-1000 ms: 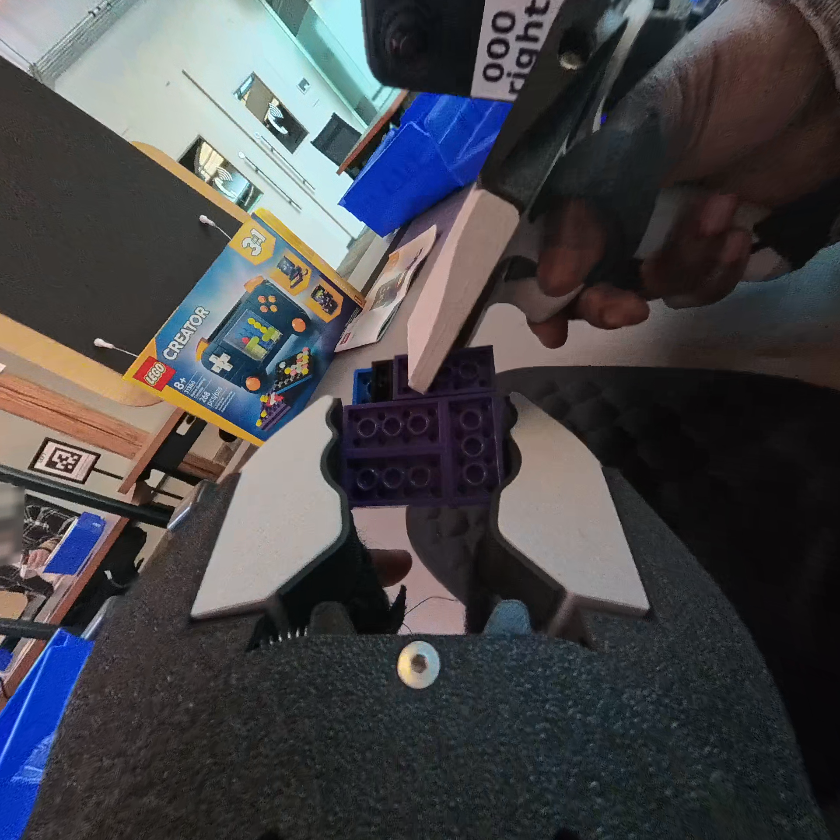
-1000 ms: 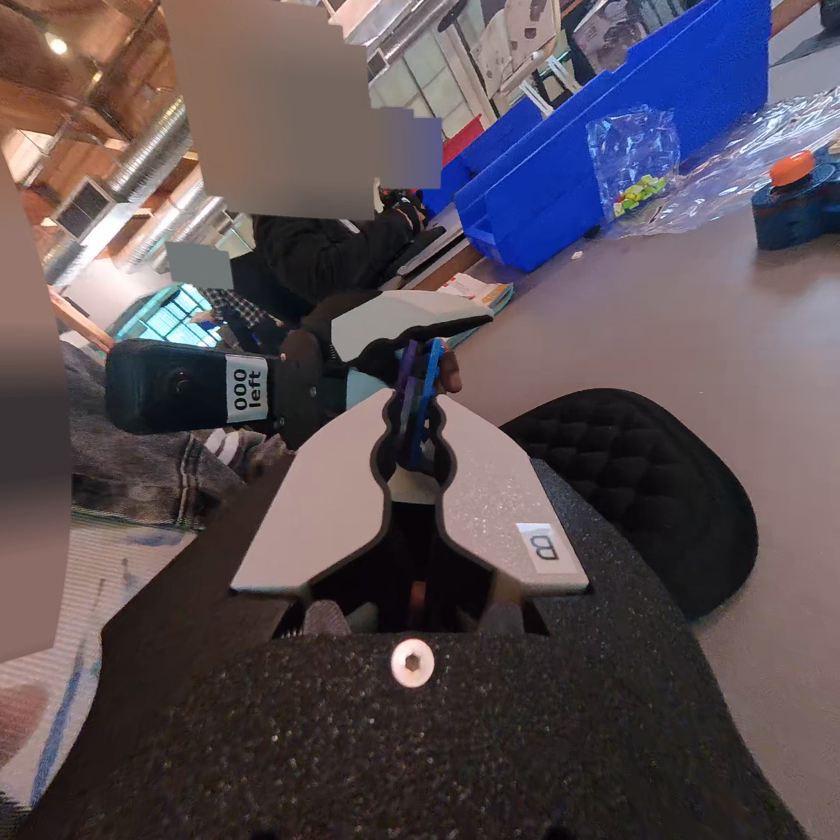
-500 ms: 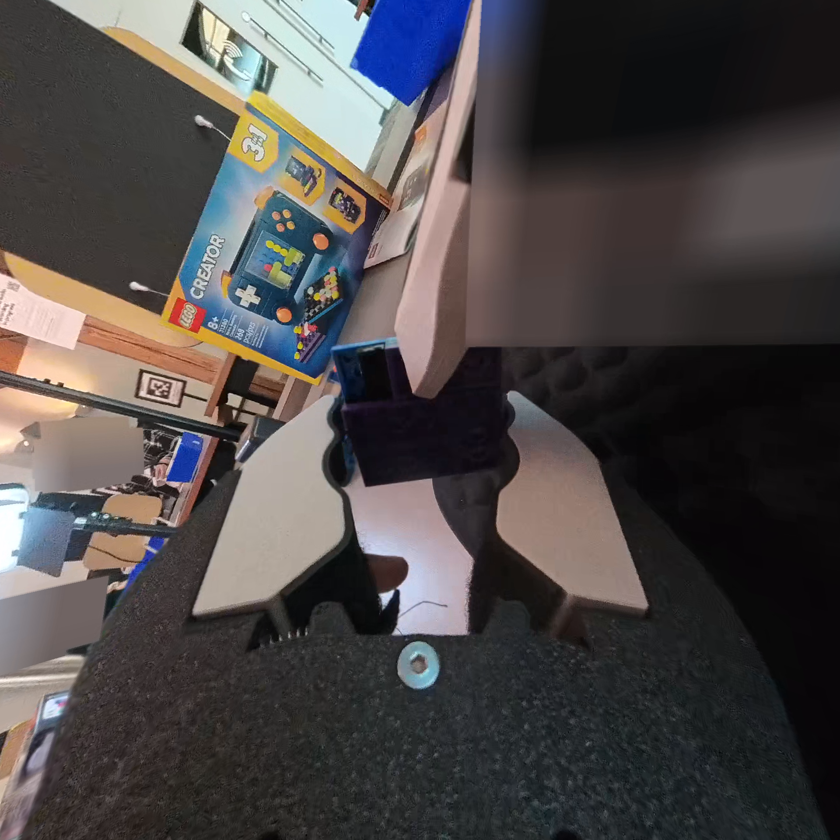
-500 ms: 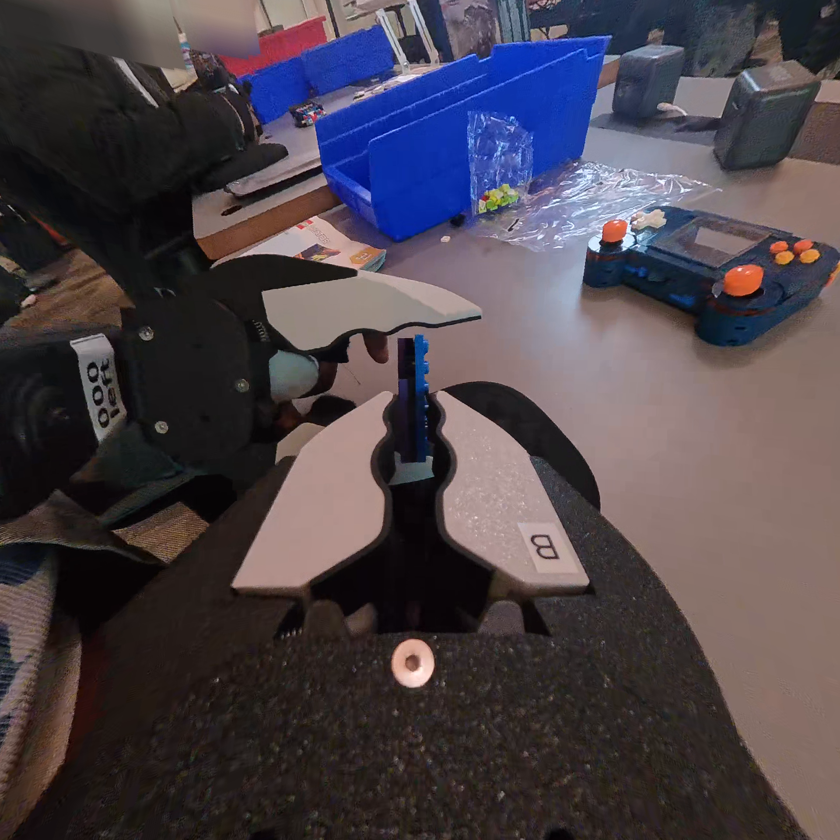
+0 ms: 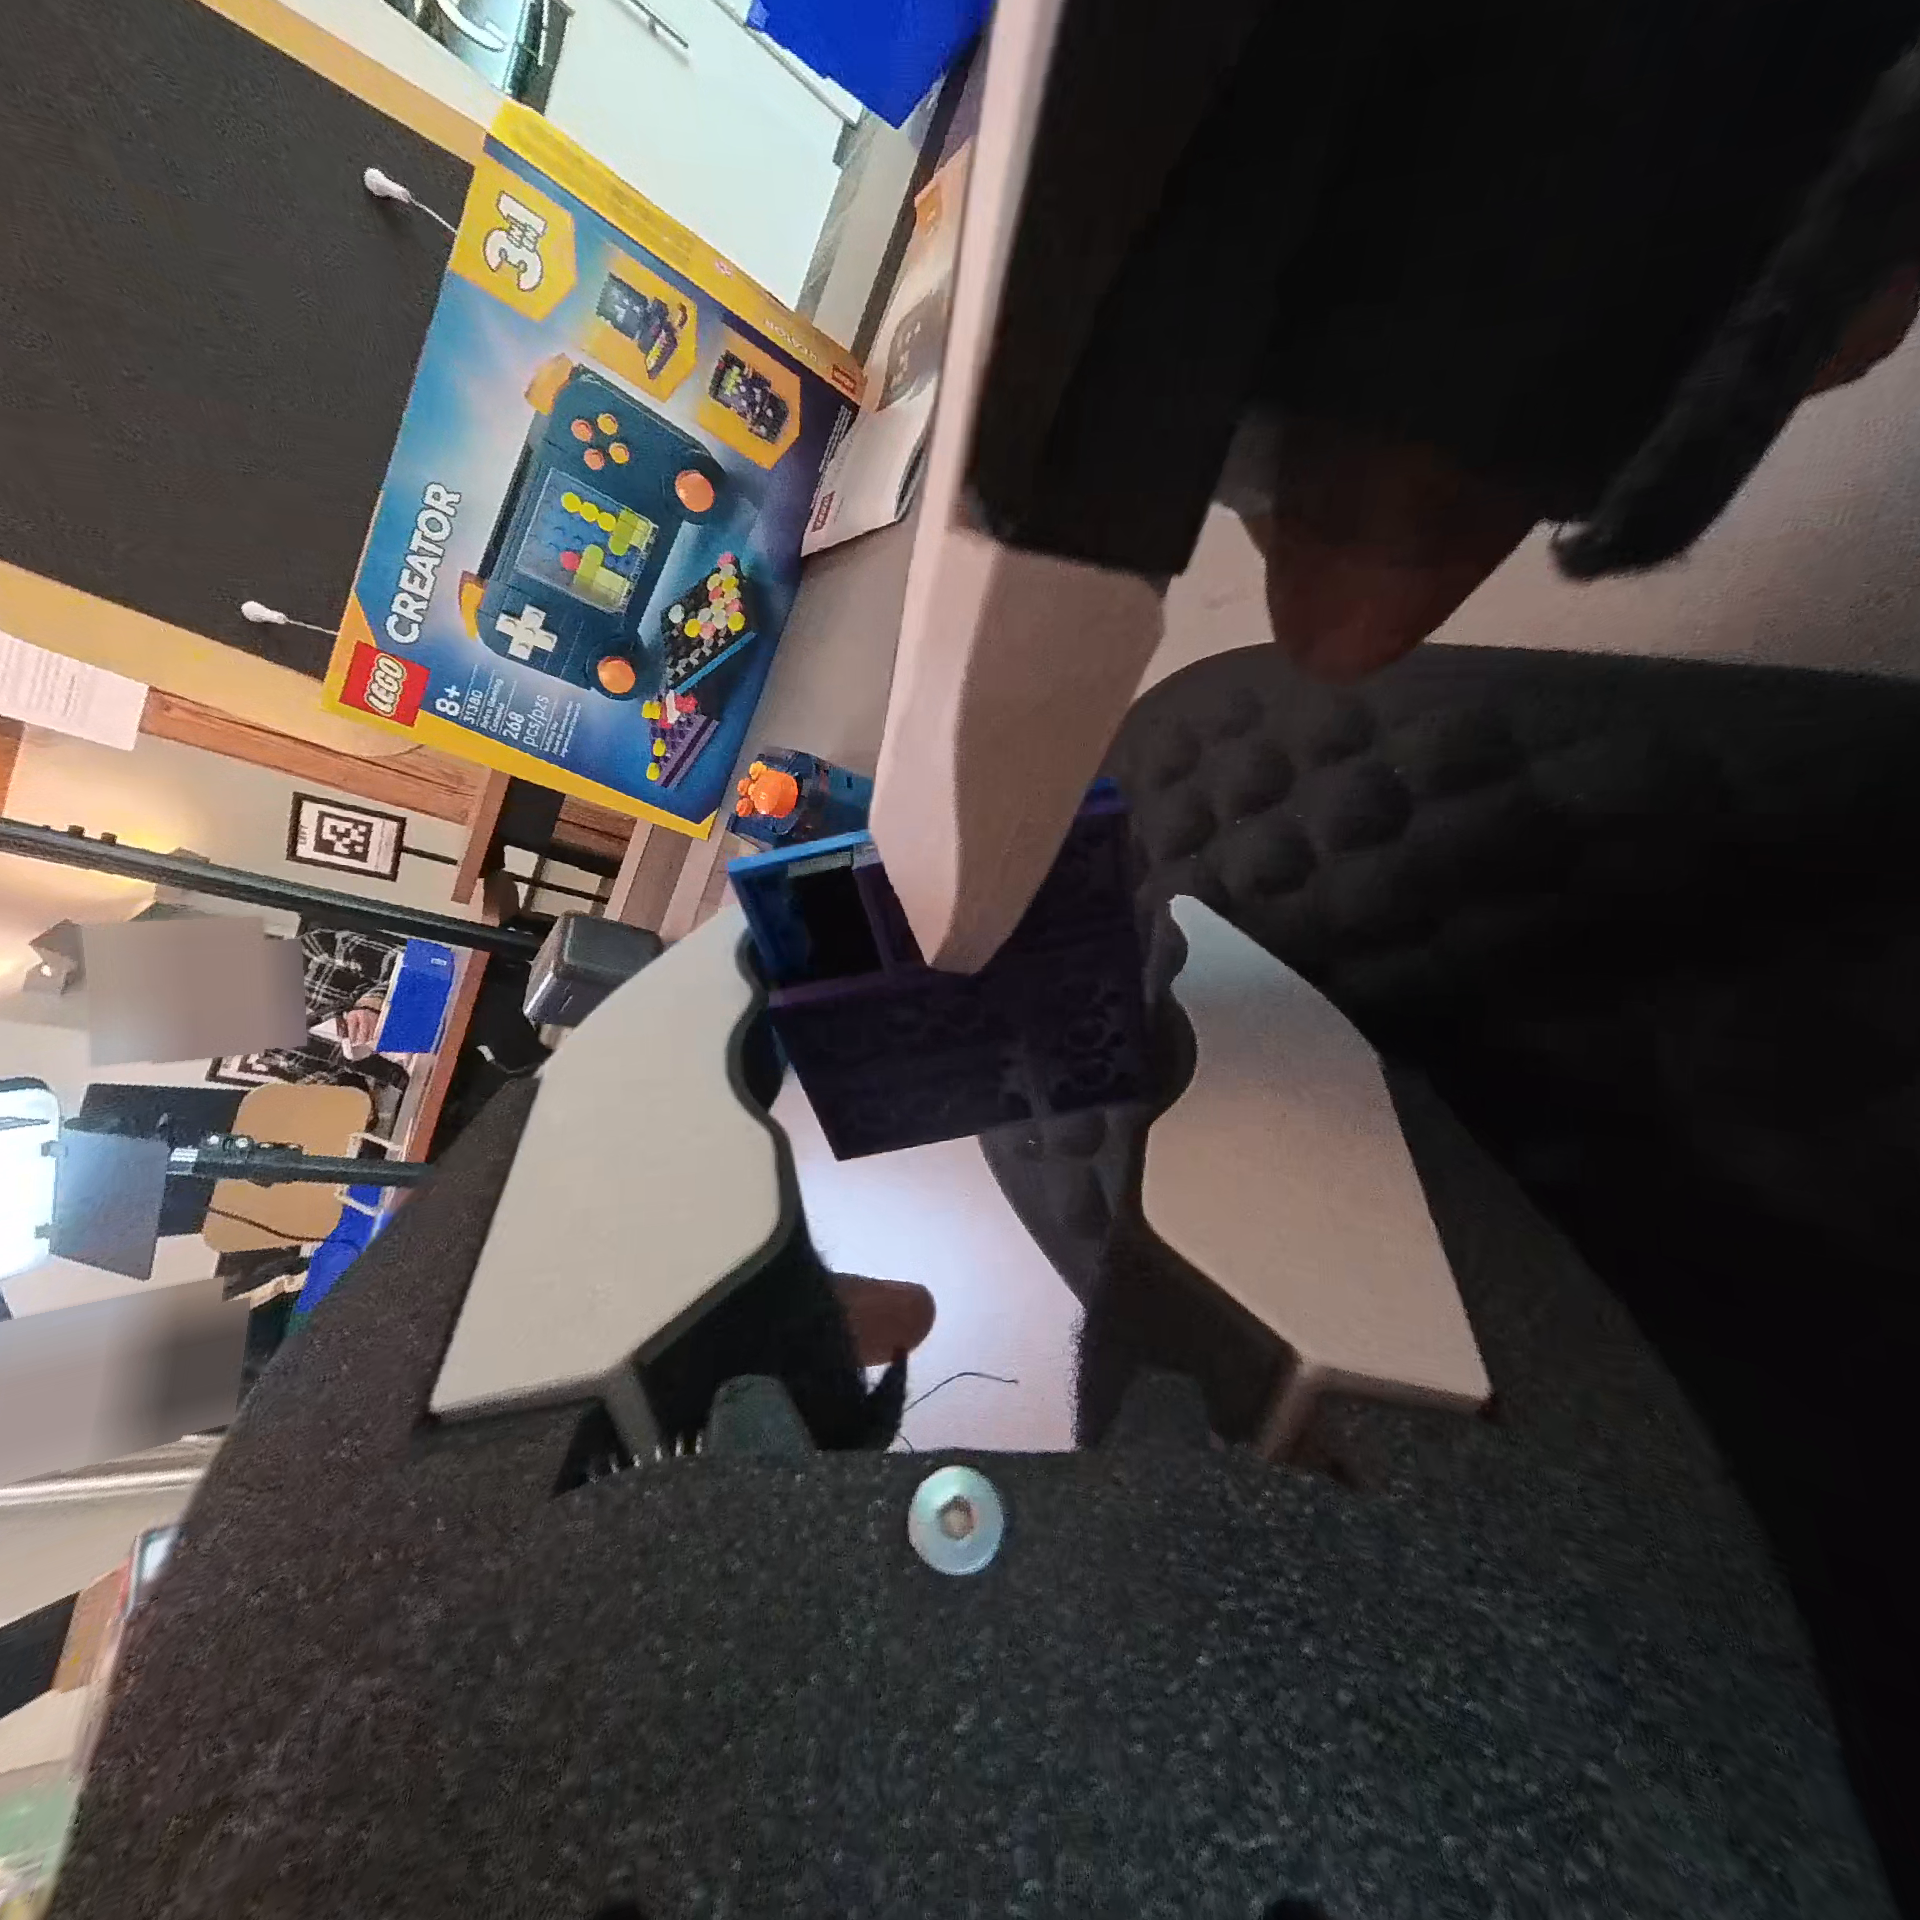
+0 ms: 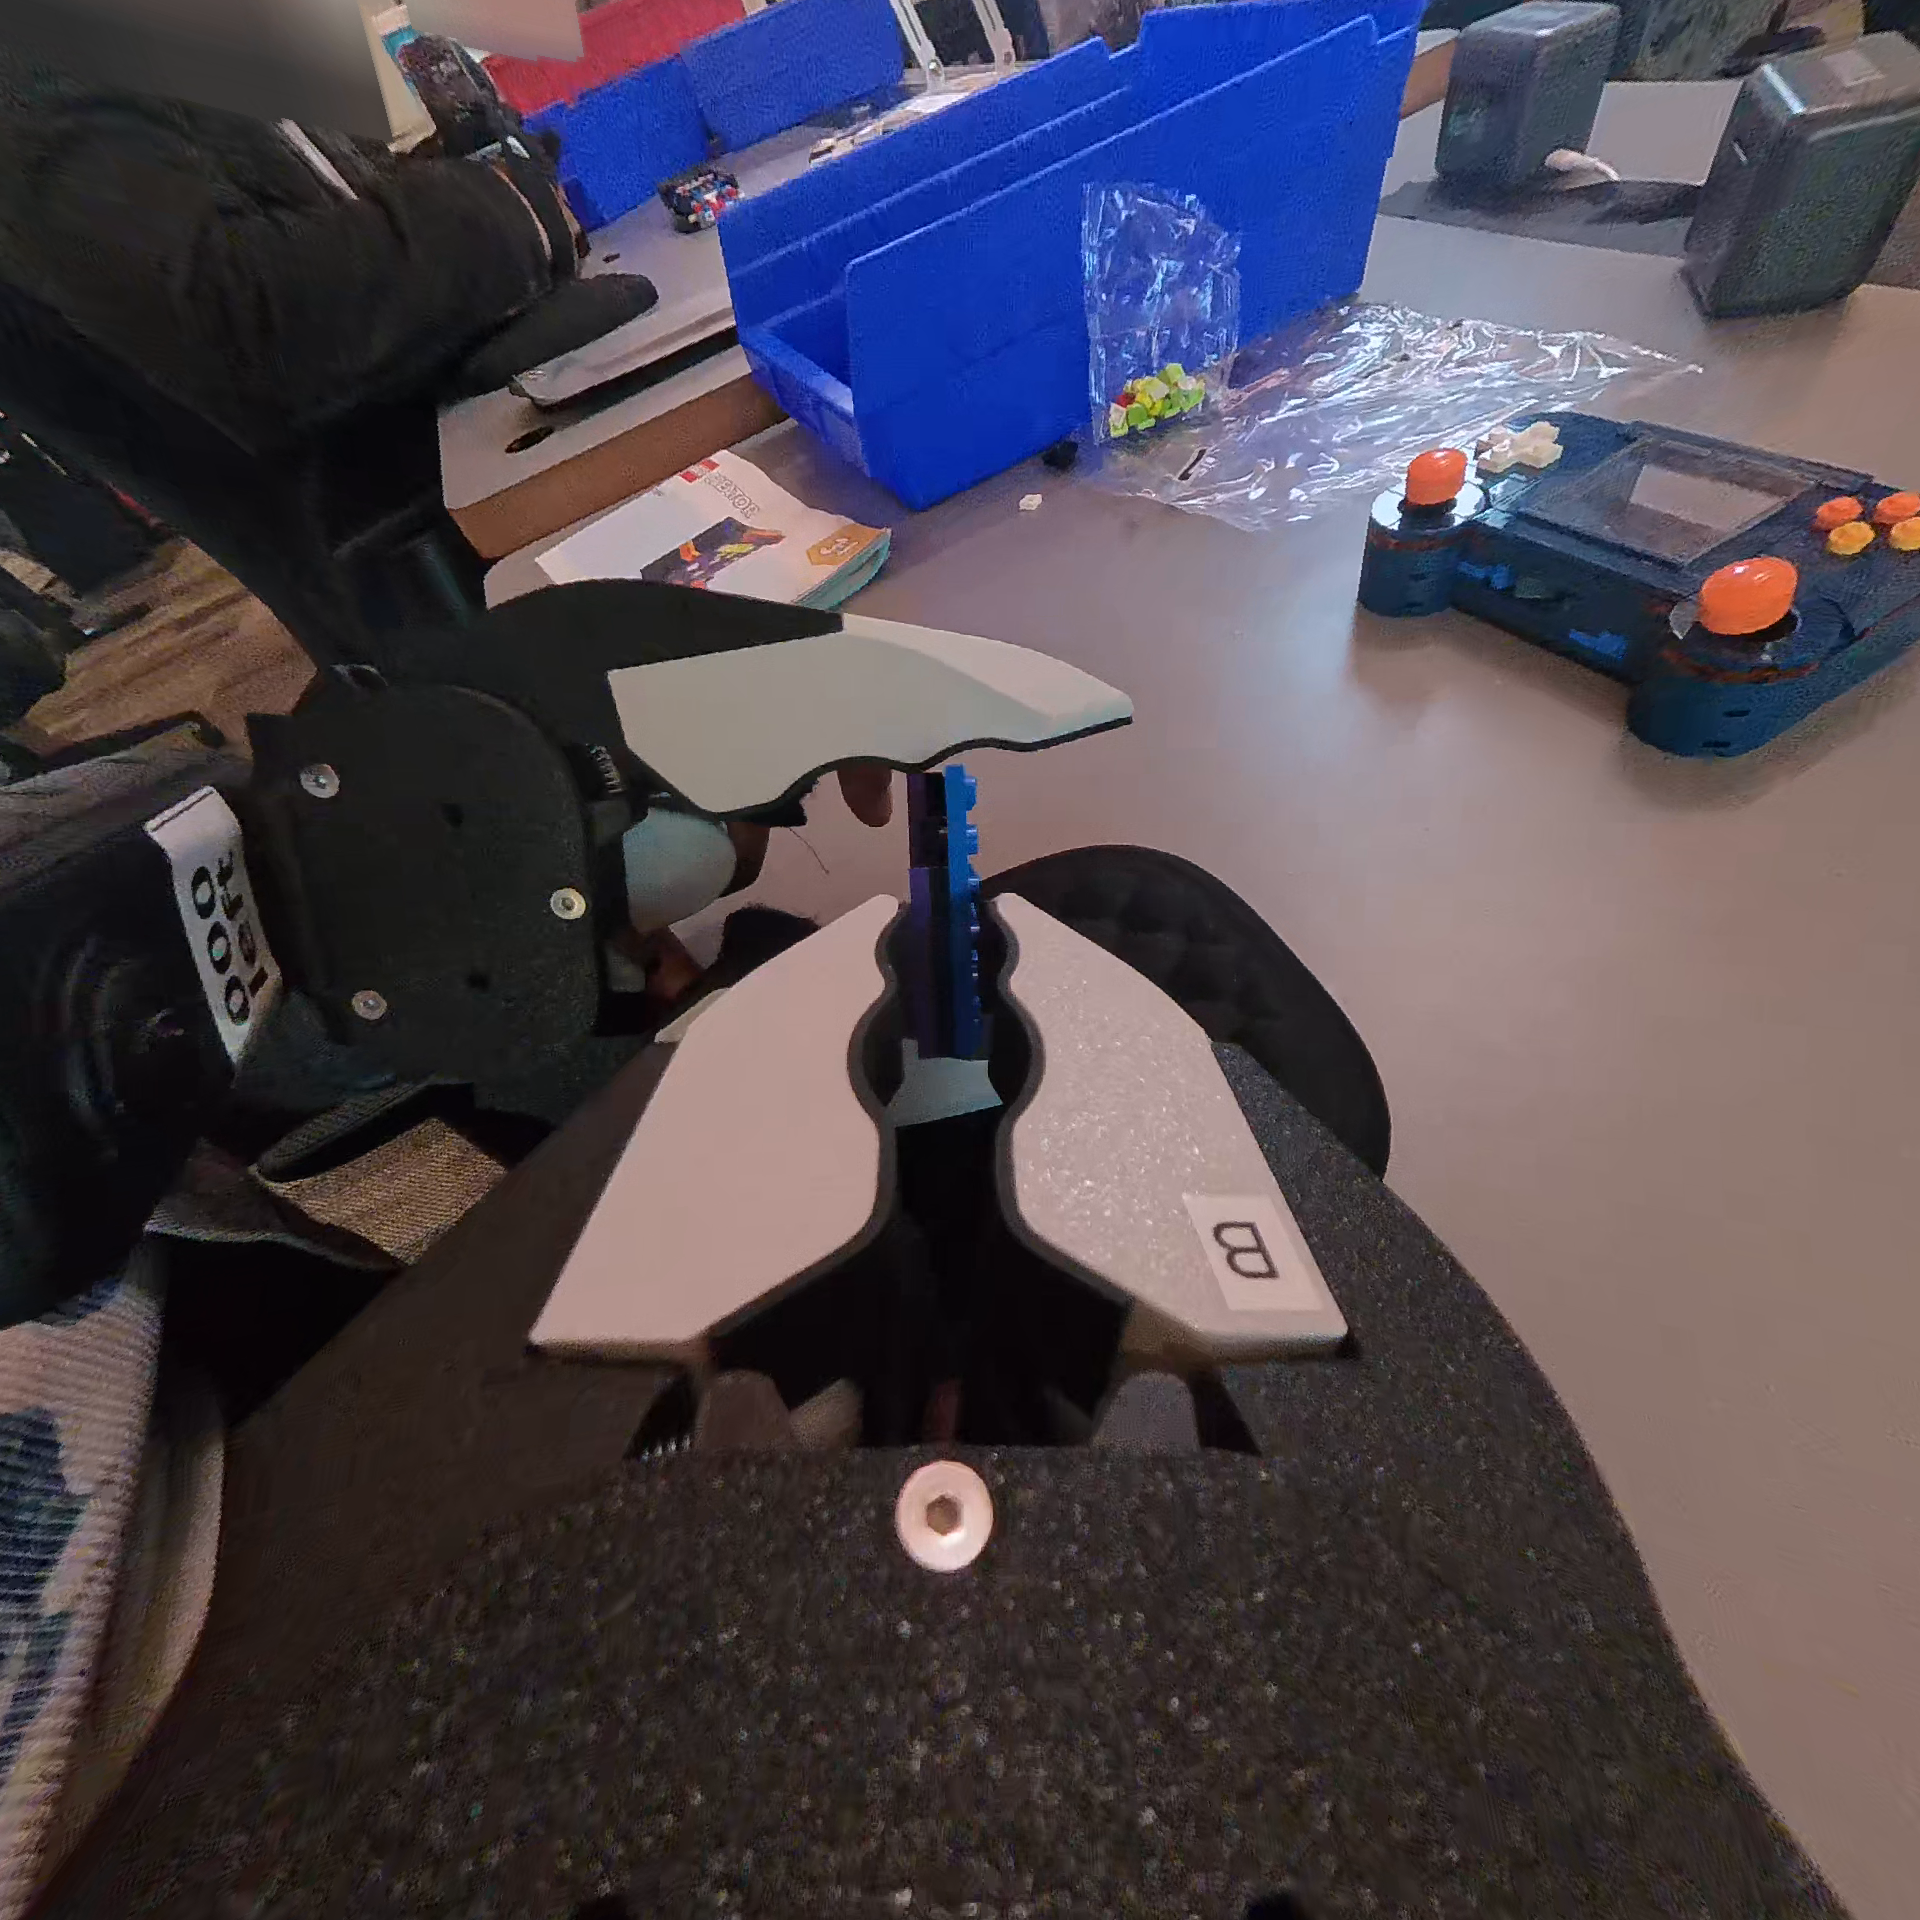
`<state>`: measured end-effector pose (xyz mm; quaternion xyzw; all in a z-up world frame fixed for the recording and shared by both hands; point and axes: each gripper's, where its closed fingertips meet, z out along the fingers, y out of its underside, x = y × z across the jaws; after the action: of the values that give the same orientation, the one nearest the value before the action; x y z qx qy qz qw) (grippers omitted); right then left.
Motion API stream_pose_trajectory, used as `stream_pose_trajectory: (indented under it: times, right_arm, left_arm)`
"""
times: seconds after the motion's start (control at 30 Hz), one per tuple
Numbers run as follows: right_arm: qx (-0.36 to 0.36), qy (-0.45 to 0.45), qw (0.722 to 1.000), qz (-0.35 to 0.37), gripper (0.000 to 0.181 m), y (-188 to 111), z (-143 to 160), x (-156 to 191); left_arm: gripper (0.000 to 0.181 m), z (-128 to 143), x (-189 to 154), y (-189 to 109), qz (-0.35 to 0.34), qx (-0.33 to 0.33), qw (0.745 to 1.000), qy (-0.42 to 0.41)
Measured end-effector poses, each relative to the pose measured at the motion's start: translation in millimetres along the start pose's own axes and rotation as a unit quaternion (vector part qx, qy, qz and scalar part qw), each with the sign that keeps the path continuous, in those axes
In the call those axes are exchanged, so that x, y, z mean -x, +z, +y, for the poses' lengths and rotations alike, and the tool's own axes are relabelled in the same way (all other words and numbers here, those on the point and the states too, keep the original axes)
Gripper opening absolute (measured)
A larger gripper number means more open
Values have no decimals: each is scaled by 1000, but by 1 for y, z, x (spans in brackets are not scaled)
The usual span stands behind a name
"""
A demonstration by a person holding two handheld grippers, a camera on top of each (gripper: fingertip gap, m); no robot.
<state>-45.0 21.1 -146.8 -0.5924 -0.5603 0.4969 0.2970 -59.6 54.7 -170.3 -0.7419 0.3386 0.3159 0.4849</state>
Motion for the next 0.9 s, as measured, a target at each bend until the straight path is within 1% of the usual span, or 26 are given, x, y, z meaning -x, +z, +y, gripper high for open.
stream_pose_trajectory:
  times: [0.17, 0.3, 0.43, 0.57, 0.7, 0.8, 0.9]
  right_arm:
    - [2, -2, 1000, -3, 12, 0, 1, 0]
    - [3, 11, 1000, -20, 12, 1, 5, 0]
    - [8, 12, 1000, -15, 12, 5, 9, -2]
    - [8, 21, 1000, -13, 12, 10, 10, -4]
    - [4, 36, 999, -6, 13, 14, 8, -6]
    - [-14, 88, 996, -30, 13, 15, 6, -8]
    - [-24, 125, 991, -48, 14, 15, 7, -9]
  left_arm:
    - [67, 0, -2, 1, 11, -2, 1000, -9]
    - [64, -1, -6, 0, 29, -31, 999, -16]
    - [62, 0, -7, 1, 30, -42, 998, -21]
    - [60, 2, -5, 0, 12, -53, 998, -27]
    - [59, 6, 1, 2, -20, -46, 999, -1]
    - [58, 6, 5, 2, -47, -37, 998, 32]
    - [58, 6, 5, 2, -51, -37, 997, 44]
